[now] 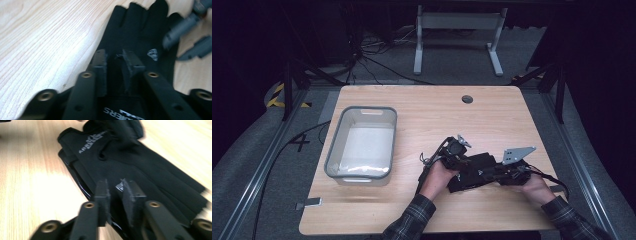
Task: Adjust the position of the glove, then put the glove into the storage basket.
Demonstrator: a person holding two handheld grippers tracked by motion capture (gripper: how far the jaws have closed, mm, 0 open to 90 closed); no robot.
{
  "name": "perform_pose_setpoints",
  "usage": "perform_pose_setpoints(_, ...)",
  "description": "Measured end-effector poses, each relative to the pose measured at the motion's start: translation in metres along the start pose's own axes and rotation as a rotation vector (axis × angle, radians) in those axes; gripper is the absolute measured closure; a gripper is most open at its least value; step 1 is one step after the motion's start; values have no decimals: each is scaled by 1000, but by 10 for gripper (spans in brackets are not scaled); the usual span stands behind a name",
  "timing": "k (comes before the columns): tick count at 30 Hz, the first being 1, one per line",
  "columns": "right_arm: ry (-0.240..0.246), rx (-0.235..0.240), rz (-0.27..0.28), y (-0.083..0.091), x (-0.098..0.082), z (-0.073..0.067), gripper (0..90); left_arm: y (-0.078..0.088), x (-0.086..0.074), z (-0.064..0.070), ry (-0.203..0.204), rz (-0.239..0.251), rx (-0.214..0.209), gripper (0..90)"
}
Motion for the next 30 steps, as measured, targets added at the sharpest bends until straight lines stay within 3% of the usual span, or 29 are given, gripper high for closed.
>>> perform_pose_setpoints(5, -37, -70, 20, 23, -11, 15, 519, 3, -1, 10, -63, -21, -41, 496)
perform_pose_setpoints(11, -110, -146, 7, 50, -41, 29, 391, 4, 1, 18, -159, -35, -56, 340)
perform_pose_setpoints(13, -117, -153, 6, 53, -45, 30, 372, 3, 0, 20, -172, -45, -69, 290)
perform_pose_setpoints(19, -166, -246, -28, 68, -80, 43, 237, -7, -1, 22, -245, -88, -88, 163)
perform_pose_setpoints(23, -180, -281, -37, 71, -89, 48, 185, -15, -2, 21, -268, -103, -85, 136)
perform_pose_setpoints(30, -174, -295, -49, 68, -93, 51, 159, -29, -6, 19, -292, -129, -56, 82)
Point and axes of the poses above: each handheld gripper's, and its own axes: y roughly backward along the jaws, x roughly out of its top, z roughly to its right, the point moved 10 cm from there along -y, roughly forward along the jaws, and after that the axes turned 1 degree about z, right-handed, at the moved point
